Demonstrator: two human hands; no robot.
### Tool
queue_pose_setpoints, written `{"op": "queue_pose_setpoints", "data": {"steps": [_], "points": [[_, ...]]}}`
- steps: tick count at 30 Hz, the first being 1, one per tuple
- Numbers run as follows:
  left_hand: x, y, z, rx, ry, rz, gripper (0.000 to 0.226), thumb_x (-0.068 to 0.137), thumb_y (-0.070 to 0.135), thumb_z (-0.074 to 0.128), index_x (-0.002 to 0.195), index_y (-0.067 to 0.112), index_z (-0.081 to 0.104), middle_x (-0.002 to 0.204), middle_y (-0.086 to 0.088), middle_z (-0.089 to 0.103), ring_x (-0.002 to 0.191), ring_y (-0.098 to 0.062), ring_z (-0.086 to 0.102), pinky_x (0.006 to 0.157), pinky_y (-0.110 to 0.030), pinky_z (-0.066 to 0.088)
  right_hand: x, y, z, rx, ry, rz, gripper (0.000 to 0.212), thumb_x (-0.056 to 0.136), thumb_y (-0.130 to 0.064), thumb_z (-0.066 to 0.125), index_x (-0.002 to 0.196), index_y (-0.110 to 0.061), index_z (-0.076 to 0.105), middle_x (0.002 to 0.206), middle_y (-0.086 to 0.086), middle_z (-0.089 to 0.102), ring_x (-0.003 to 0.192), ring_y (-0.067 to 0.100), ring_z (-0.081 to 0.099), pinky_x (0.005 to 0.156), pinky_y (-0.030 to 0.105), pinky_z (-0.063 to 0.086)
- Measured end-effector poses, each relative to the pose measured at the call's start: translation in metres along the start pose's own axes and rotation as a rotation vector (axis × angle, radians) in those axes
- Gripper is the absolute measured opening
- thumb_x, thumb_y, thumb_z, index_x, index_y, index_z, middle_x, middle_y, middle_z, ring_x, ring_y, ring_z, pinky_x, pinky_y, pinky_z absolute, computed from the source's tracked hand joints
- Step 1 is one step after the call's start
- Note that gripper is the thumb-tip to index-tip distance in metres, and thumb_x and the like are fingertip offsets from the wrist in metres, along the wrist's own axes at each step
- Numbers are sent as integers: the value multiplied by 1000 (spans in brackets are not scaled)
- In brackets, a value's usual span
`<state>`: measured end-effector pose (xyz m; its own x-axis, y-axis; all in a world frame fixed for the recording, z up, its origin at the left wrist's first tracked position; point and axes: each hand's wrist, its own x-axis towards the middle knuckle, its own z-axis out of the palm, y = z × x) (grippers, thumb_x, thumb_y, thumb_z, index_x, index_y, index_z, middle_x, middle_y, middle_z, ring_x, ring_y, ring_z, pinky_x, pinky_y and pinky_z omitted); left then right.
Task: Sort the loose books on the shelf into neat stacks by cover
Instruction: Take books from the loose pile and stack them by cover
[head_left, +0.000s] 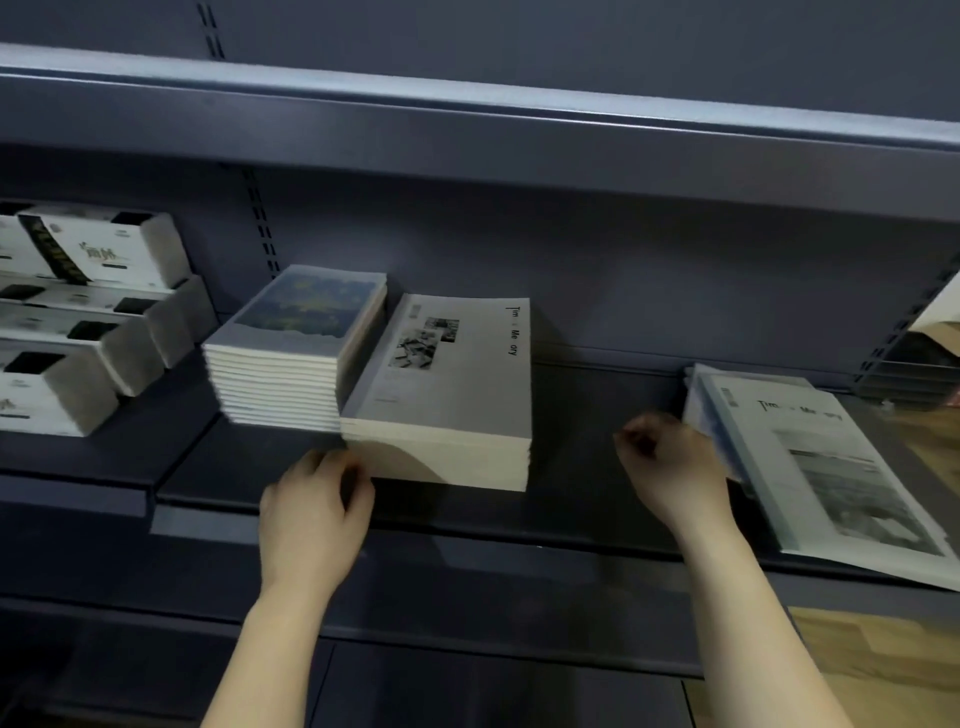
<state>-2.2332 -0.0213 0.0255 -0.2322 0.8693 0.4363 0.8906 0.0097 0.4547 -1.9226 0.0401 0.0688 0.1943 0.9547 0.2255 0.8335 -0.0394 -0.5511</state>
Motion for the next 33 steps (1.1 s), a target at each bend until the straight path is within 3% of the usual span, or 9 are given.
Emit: {"op": "queue_pose_setpoints", "data": {"steps": [5, 16, 21, 24, 28, 33], "points": [[-25, 42, 13, 23, 18, -17, 10, 79, 19, 68, 74, 19, 58, 74, 7, 50, 68, -18, 49, 63, -33, 31, 5, 37, -24, 26, 3, 18, 12, 90, -29, 57, 95, -26, 67, 93, 3, 71, 89, 27, 64, 70, 30, 46], [-50, 143, 73, 12, -51, 75, 6, 78, 23, 68, 81, 22, 63, 77, 6, 56, 72, -19, 54, 69, -35, 36, 19, 145, -81, -112, -91, 122, 22, 87, -30, 60, 101, -17, 70, 106, 10, 69, 100, 32, 61, 70, 31, 42], [-55, 183, 100, -26, -109, 130, 5, 81, 27, 64, 85, 25, 63, 87, 7, 59, 80, -18, 55, 71, -34, 35, 19, 194, -110, -188, -96, 218, 17, 83, -27, 60, 87, -14, 70, 98, 14, 68, 93, 35, 61, 70, 34, 49], [-55, 201, 114, -40, -144, 163, 6, 84, 30, 61, 87, 26, 62, 90, 7, 58, 83, -18, 55, 72, -35, 38, 15, 223, -121, -162, -56, 296, 20, 81, -37, 63, 91, -21, 68, 105, 14, 64, 97, 36, 60, 77, 39, 53], [-55, 224, 127, -39, -171, 200, 6, 84, 32, 60, 87, 26, 61, 89, 7, 56, 83, -18, 54, 74, -36, 39, 11, 251, -125, -195, -40, 367, 47, 78, -58, 63, 101, -17, 64, 110, 15, 61, 103, 37, 58, 78, 39, 50], [-56, 246, 140, -27, -223, 239, 9, 87, 35, 56, 89, 28, 60, 92, 9, 54, 89, -16, 52, 75, -34, 34, 7, 257, -129, -229, -66, 370, 67, 74, -72, 57, 100, -11, 60, 105, 14, 63, 97, 33, 60, 65, 33, 41]]}}
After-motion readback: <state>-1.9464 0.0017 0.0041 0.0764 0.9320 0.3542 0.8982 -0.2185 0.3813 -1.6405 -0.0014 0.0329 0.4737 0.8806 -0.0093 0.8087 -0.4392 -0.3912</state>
